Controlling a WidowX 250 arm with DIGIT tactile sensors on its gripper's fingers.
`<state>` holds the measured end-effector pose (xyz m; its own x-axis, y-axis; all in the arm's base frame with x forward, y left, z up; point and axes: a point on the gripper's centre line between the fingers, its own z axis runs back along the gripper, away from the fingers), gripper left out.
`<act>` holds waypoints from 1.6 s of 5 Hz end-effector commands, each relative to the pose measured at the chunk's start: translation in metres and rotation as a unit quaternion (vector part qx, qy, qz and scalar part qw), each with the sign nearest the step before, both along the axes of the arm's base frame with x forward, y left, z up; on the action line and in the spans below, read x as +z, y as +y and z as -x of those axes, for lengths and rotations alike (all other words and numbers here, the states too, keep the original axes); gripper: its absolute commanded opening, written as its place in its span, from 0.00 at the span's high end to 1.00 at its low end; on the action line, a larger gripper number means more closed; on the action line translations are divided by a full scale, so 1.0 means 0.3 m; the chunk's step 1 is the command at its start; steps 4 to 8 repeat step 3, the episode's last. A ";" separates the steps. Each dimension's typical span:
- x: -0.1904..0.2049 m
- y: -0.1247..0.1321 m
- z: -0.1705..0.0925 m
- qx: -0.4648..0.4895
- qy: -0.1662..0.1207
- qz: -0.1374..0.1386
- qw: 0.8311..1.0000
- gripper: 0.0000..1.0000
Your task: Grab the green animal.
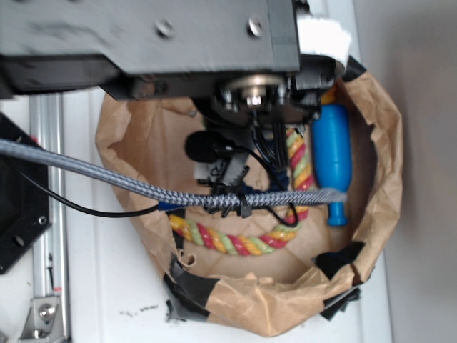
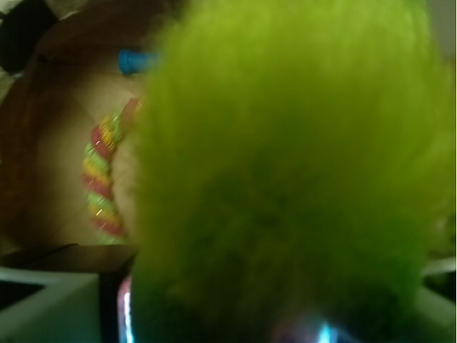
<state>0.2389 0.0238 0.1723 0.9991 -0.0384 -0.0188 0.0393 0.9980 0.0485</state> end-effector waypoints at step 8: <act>0.045 -0.025 0.032 0.036 -0.035 0.010 0.999 1.00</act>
